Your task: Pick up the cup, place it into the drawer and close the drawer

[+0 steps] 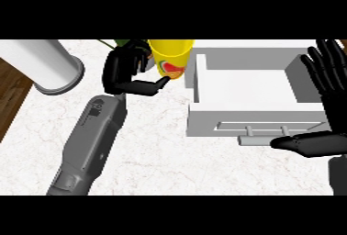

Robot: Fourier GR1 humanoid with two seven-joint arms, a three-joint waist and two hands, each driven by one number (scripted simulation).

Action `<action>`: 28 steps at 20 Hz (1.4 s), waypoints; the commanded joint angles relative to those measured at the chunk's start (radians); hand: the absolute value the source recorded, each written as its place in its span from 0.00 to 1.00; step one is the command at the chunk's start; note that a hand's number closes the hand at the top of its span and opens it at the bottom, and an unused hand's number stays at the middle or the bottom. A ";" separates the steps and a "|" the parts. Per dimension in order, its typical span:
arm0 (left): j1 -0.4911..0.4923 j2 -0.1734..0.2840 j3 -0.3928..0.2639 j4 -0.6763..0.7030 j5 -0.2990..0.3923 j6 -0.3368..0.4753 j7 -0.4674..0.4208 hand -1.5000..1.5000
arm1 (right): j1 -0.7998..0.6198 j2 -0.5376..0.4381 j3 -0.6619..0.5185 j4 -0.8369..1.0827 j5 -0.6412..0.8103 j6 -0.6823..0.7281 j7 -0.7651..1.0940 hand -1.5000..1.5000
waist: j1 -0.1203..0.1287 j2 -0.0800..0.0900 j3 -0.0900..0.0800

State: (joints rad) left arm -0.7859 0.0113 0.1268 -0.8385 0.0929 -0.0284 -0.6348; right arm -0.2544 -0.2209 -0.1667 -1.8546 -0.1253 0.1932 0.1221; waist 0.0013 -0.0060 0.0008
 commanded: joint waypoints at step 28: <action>-0.530 -0.011 -0.452 0.548 0.209 0.260 0.434 1.00 | -0.131 0.013 0.041 0.068 -0.020 0.032 -0.021 0.00 | -0.148 0.046 0.001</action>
State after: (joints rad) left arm -1.3358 -0.0001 -0.2762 -0.3289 0.2855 0.2856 -0.1942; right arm -0.3580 -0.2082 -0.1268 -1.7993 -0.1313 0.2195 0.0902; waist -0.1355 0.0331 0.0024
